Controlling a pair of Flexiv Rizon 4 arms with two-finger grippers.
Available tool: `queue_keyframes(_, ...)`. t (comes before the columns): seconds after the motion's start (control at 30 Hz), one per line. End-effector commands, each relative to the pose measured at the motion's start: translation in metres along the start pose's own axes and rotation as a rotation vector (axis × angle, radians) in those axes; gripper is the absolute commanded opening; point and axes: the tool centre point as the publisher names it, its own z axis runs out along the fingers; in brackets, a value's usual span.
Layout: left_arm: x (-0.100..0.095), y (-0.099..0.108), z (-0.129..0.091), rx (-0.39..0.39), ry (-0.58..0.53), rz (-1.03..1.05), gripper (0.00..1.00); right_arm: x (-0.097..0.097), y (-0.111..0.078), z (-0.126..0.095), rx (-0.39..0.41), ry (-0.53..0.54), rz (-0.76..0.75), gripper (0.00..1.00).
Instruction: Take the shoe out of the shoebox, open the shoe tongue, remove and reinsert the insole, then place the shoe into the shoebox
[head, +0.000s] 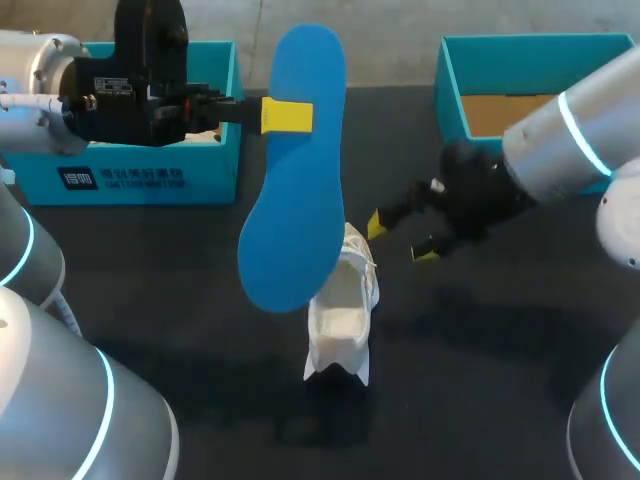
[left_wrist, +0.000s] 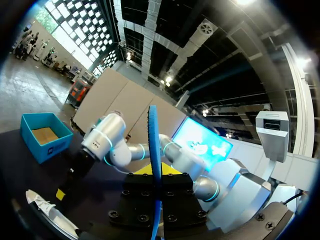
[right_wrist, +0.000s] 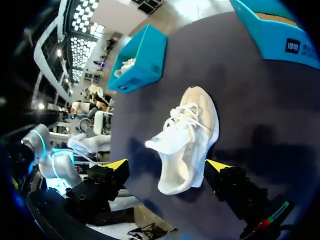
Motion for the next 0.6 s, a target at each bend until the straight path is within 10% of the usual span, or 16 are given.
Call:
queue_keyframes(0.03, -0.001, 0.001, 0.001, 0.000, 0.002, 0.000, 0.00, 0.000, 0.008, -0.014, 0.011, 0.137, 0.034, 1.00)
queue_keyframes(0.6, -0.001, 0.001, 0.001, 0.000, 0.002, 0.000, 0.00, 0.017, 0.013, -0.044, -0.071, 0.377, 0.004, 1.00)
